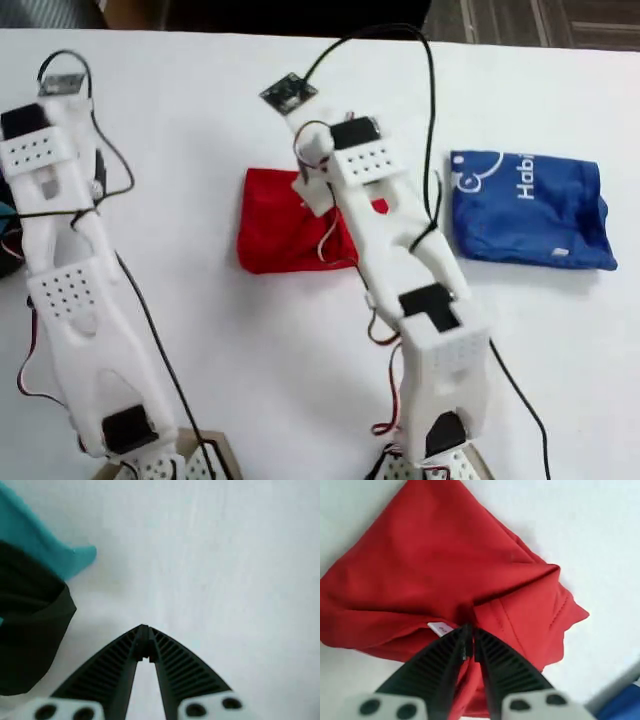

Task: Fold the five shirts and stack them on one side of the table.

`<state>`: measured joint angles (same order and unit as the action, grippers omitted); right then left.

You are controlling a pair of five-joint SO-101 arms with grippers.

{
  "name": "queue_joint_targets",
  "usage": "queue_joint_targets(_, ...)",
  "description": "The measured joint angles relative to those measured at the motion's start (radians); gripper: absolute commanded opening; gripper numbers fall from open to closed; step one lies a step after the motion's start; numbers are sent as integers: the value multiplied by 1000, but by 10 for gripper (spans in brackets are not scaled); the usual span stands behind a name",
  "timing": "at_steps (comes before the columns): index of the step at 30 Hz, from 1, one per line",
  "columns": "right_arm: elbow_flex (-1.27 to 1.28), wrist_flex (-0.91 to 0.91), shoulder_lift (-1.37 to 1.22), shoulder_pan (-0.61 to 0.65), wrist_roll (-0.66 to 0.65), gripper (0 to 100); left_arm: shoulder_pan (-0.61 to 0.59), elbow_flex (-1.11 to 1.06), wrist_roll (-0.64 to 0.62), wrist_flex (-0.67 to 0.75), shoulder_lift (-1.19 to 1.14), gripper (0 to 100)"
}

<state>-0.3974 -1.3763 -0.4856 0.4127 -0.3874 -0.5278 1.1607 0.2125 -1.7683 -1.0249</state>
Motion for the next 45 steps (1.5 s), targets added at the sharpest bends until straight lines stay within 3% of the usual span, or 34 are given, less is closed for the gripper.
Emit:
queue_joint_targets(10,-129,-75,-86,-3,0,22,-8,0,-3,0,-100,27)
queue_joint_targets(22,-129,-253,-92,98,-51,22,-6,35,-37,0,-164,27)
queue_joint_targets(32,110,-273,32,106,-91,22,-2,35,-38,0,-164,27)
queue_joint_targets(39,218,-187,279,118,-97,22,2,35,-38,0,-164,27)
queue_joint_targets(45,264,-8,267,121,-95,22,5,37,-38,0,-166,27)
